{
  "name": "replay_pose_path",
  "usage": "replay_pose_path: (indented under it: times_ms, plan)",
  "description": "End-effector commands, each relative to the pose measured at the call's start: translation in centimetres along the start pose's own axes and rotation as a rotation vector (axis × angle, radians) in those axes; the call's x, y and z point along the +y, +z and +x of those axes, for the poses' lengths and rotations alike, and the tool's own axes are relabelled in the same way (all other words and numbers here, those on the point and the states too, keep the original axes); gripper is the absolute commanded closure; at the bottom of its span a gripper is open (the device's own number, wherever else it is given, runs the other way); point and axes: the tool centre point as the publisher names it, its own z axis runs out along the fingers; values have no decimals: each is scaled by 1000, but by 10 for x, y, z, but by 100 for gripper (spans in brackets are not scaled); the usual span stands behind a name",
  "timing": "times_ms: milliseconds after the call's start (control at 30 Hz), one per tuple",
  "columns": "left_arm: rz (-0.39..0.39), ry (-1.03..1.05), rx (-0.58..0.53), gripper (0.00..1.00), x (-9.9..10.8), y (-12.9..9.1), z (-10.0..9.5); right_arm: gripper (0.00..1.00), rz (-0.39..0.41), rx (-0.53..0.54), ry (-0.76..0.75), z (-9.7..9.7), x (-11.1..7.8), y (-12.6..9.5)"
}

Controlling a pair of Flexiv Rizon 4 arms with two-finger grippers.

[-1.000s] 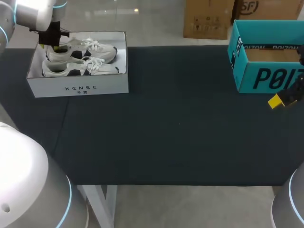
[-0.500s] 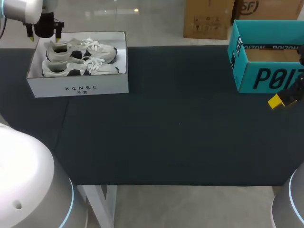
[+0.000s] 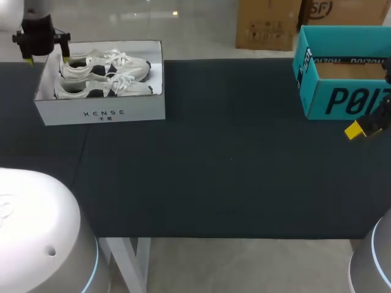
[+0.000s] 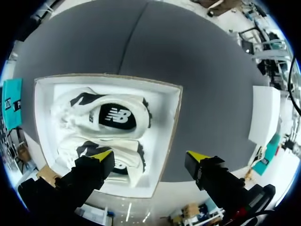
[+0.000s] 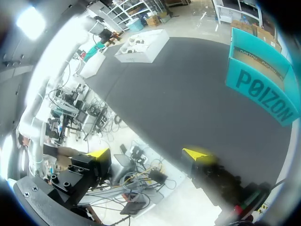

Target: Take the shoe out of the shoebox, open the shoe tongue, remove and reinsert the insole, then place the shoe into the shoebox

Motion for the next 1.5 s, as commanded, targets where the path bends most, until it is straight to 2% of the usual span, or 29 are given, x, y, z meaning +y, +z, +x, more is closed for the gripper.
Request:
replay_pose_path:
  times_ms: [33,200,267,333,633,700,733,1000,1500]
  plan:
    - [-56,-6,-11,0,-64,-7,6,0,1,-1,1,0,0,0]
    - [-4,-7,-40,0,-78,3,4,0,1,-1,1,0,0,0]
    - [50,1,-81,0,-79,8,3,0,1,-1,1,0,0,0]
    - [38,9,-68,0,-79,12,1,0,1,-1,1,0,0,0]
    - [40,13,-80,0,-61,18,1,0,1,-1,1,0,0,0]
    - [49,7,-85,0,-56,20,1,0,1,-1,1,0,0,0]
    - [79,-3,-104,0,-53,20,1,0,1,-1,1,0,0,0]
    - [91,22,-100,0,-39,31,-1,0,1,-1,1,0,0,0]
    - [127,45,-82,0,-35,62,-4,0,1,-1,1,0,0,0]
